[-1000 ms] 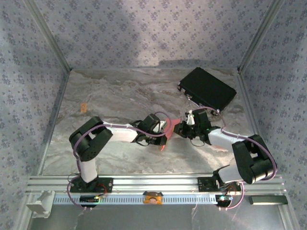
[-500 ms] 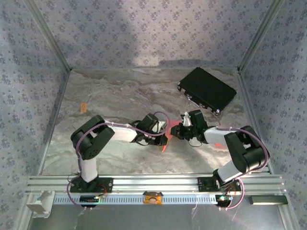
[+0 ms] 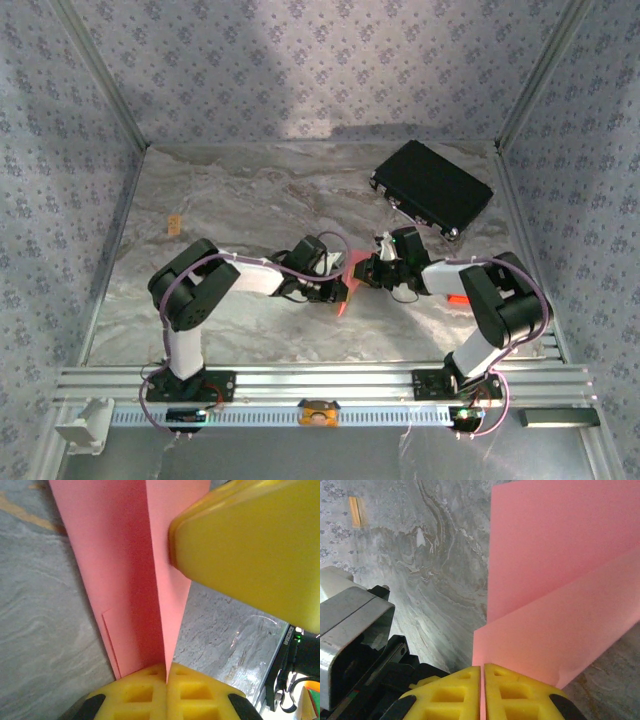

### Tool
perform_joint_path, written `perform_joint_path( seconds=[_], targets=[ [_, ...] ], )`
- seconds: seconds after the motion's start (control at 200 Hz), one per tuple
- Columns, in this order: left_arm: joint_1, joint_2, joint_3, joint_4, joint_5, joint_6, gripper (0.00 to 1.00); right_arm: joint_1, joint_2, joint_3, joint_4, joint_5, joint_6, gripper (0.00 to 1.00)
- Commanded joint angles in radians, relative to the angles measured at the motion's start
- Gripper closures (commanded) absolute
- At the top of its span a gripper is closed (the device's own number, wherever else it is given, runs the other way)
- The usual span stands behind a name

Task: Fold a paper plane with a square sheet of paper (pick it up from the middle)
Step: Fold the wing for the fifth time at the center of the table.

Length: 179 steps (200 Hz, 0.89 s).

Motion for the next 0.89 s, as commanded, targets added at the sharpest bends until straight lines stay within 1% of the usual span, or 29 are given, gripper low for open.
perform_joint_path(
  seconds=[0.0, 0.305, 0.6, 0.889],
  targets=[
    [0.012, 0.036, -0.023, -0.030, -0.009, -0.018, 1.00, -0.008, 0.018, 0.022, 0.011, -0.014, -0.007, 0.88],
    [0.025, 0.023, -0.073, 0.031, -0.016, -0.074, 1.00, -0.025, 0.017, 0.023, 0.009, -0.036, -0.009, 0.88],
    [0.033, 0.027, -0.106, 0.078, -0.023, -0.118, 1.00, -0.025, 0.050, 0.036, 0.021, -0.060, -0.014, 0.88],
    [0.038, 0.042, -0.108, 0.079, -0.029, -0.137, 1.00, -0.027, 0.080, 0.053, 0.026, -0.074, -0.015, 0.88]
  ],
)
